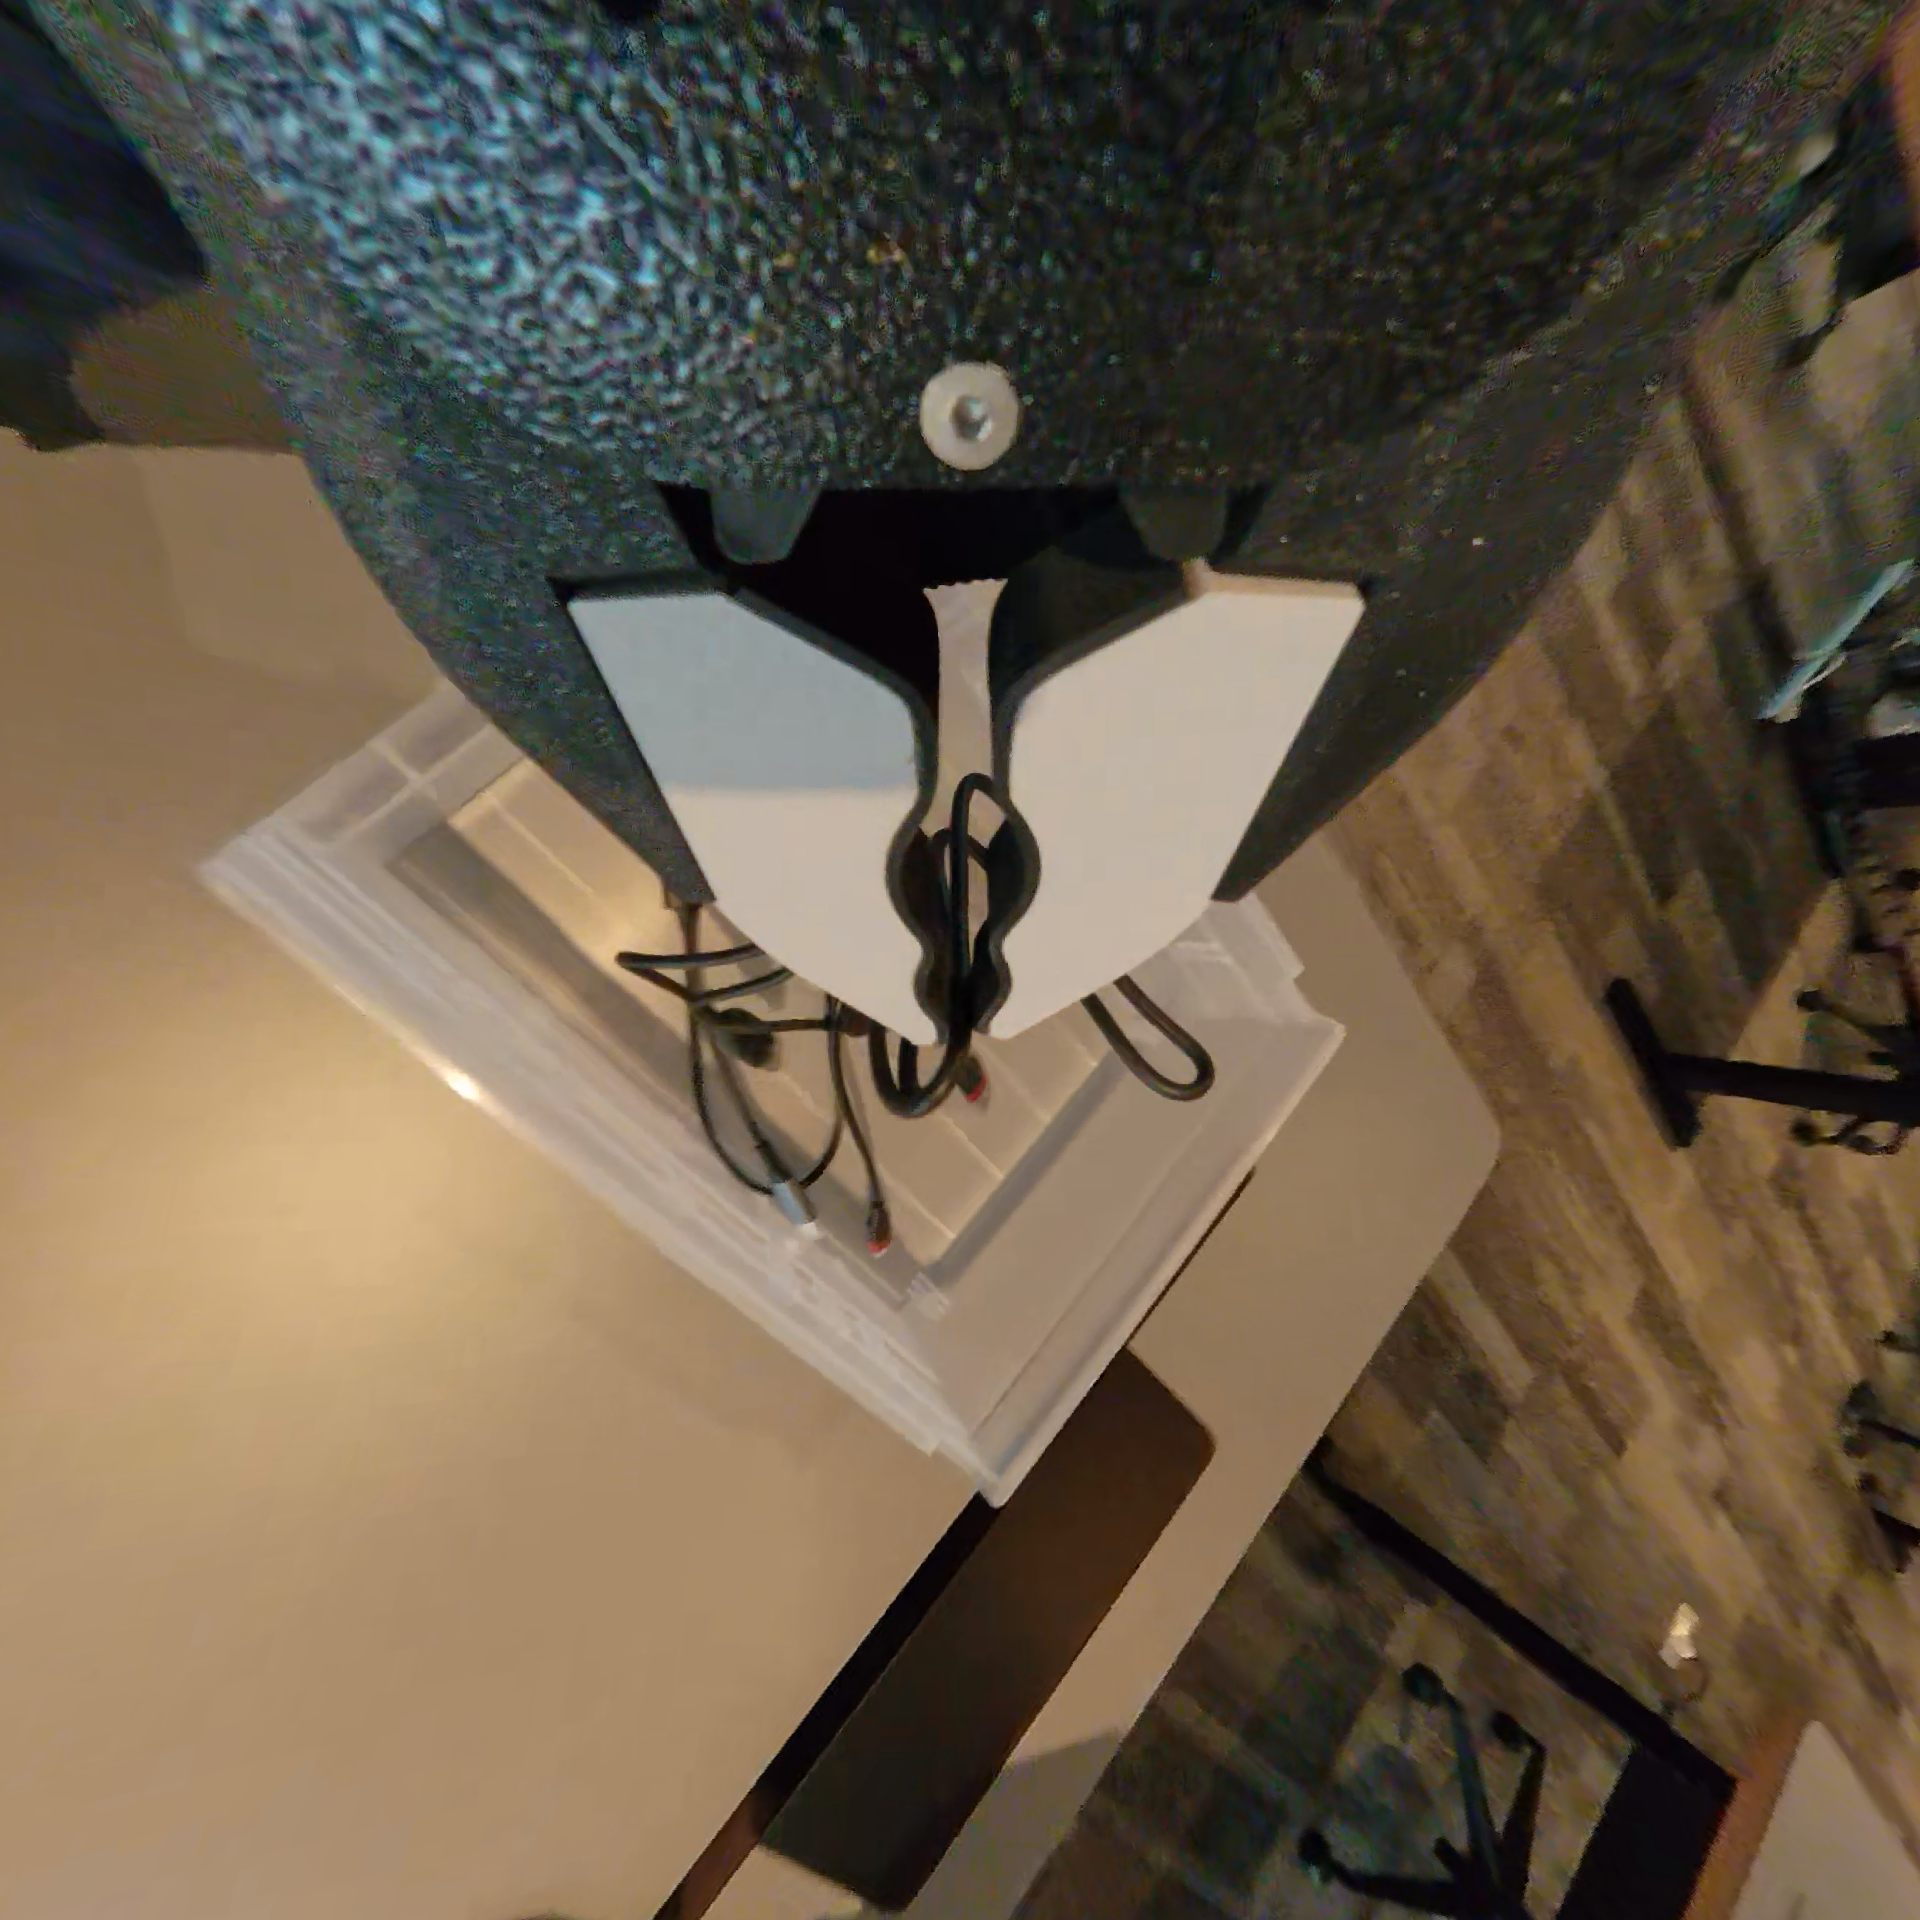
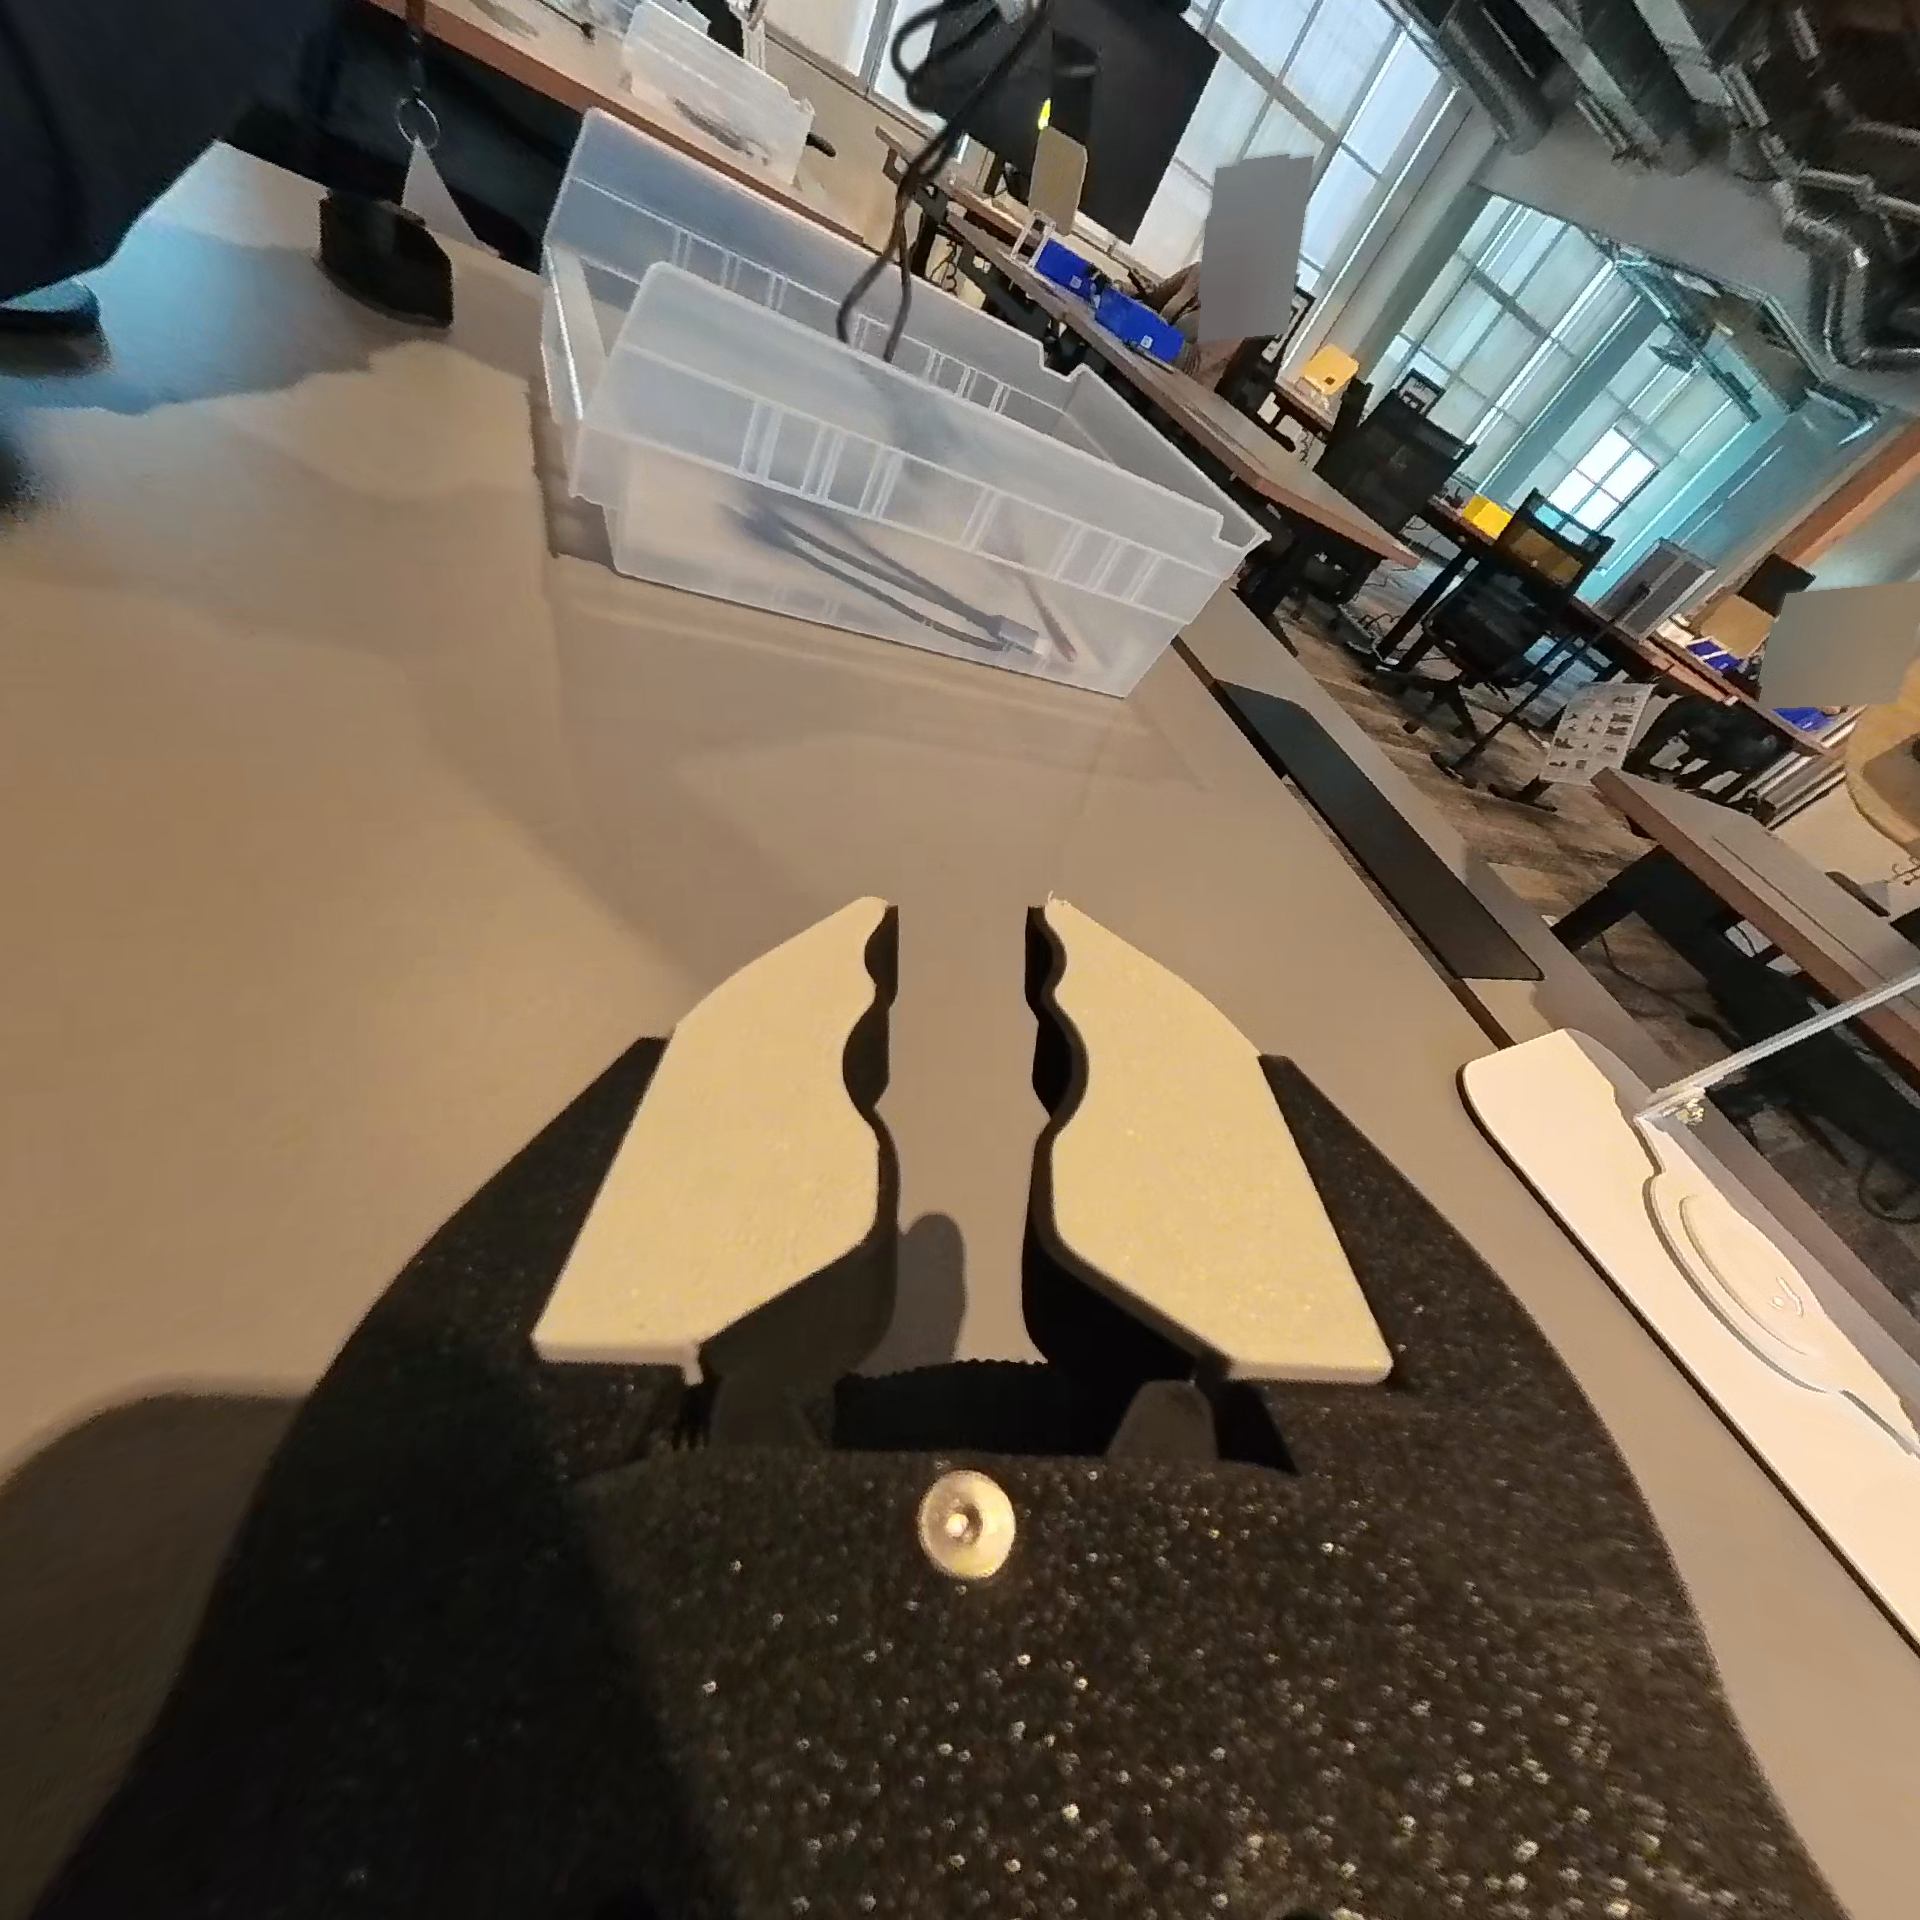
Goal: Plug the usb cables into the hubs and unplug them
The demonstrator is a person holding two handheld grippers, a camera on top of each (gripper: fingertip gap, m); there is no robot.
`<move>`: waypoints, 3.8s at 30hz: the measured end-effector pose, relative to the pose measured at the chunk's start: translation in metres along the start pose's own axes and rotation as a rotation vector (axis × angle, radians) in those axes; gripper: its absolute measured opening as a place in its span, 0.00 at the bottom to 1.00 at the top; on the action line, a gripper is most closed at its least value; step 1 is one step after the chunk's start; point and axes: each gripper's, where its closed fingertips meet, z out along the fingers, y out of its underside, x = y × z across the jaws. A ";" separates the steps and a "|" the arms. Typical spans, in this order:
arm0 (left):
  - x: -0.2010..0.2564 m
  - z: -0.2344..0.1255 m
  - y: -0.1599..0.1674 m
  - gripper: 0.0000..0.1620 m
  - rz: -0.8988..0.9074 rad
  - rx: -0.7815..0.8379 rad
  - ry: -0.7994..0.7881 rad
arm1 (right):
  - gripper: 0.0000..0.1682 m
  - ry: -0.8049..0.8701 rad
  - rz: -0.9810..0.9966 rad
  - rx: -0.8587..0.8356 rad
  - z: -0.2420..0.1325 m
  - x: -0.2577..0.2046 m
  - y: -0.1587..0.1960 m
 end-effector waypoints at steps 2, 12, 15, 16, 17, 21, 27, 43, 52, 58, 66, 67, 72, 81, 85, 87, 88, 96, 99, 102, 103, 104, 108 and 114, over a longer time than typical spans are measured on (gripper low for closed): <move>0.009 0.000 -0.002 0.02 -0.031 0.027 0.073 | 0.14 0.001 -0.003 -0.001 0.000 0.000 0.000; 0.021 0.002 0.030 0.02 -0.084 -0.037 0.199 | 0.14 0.002 -0.002 -0.018 0.002 0.000 0.002; 0.013 -0.016 0.021 0.01 -0.104 0.058 0.152 | 0.14 0.001 0.008 -0.015 0.002 0.000 0.002; 0.011 -0.022 0.018 0.01 -0.108 0.082 0.135 | 0.14 0.001 0.013 -0.014 0.003 0.000 0.001; 0.010 -0.029 0.015 0.02 -0.106 0.106 0.120 | 0.14 0.001 0.018 -0.012 0.003 0.001 0.001; 0.010 -0.052 -0.005 0.01 -0.089 0.219 0.071 | 0.14 -0.004 0.038 -0.007 0.004 0.000 -0.001; 0.003 -0.065 -0.031 0.02 -0.111 0.367 0.049 | 0.14 -0.044 0.112 0.034 0.015 0.003 -0.025; 0.059 -0.050 -0.125 0.02 0.049 0.577 0.206 | 0.31 -0.193 0.250 0.013 0.121 0.036 -0.171; 0.118 -0.043 -0.173 0.02 0.116 0.675 0.392 | 0.24 -0.110 0.313 -0.031 0.123 0.055 -0.154; 0.135 -0.046 -0.184 0.02 0.091 0.741 0.517 | 0.02 -0.051 0.285 -0.025 0.103 0.070 -0.145; 0.138 -0.054 -0.197 0.15 0.009 0.862 0.616 | 0.01 0.035 0.274 -0.042 0.061 0.095 -0.128; 0.140 -0.056 -0.198 0.17 0.010 0.874 0.637 | 0.01 0.049 0.274 -0.044 0.052 0.099 -0.126; 0.142 -0.044 -0.196 0.17 0.039 0.828 0.584 | 0.01 0.141 0.231 -0.088 -0.016 0.124 -0.119; 0.157 -0.022 -0.197 0.15 0.076 0.755 0.589 | 0.01 0.518 0.109 -0.339 -0.256 0.199 -0.103; 0.164 -0.010 -0.197 0.15 0.080 0.723 0.602 | 0.01 0.578 0.025 -0.457 -0.340 0.203 -0.069; 0.166 -0.003 -0.197 0.15 0.081 0.705 0.600 | 0.01 0.533 0.006 -0.486 -0.361 0.194 -0.038; 0.167 -0.001 -0.197 0.15 0.079 0.699 0.603 | 0.01 0.515 0.009 -0.507 -0.370 0.189 -0.019; 0.170 0.014 -0.194 0.14 0.071 0.661 0.600 | 0.01 0.431 0.026 -0.711 -0.416 0.161 0.120; 0.168 0.017 -0.194 0.14 0.069 0.656 0.597 | 0.01 0.400 -0.035 -0.818 -0.429 0.151 0.148; 0.167 0.020 -0.194 0.13 0.069 0.657 0.595 | 0.02 0.328 -0.113 -0.986 -0.439 0.143 0.174; 0.167 0.021 -0.194 0.13 0.070 0.657 0.596 | 0.02 0.295 -0.143 -1.041 -0.441 0.141 0.181; 0.167 0.021 -0.194 0.13 0.072 0.656 0.596 | 0.02 0.259 -0.171 -1.096 -0.443 0.140 0.188; 0.168 0.023 -0.194 0.13 0.079 0.649 0.594 | 0.03 0.082 -0.237 -1.296 -0.449 0.133 0.210; 0.165 0.027 -0.190 0.13 0.095 0.630 0.576 | 0.22 -0.058 -0.126 -1.410 -0.457 0.131 0.206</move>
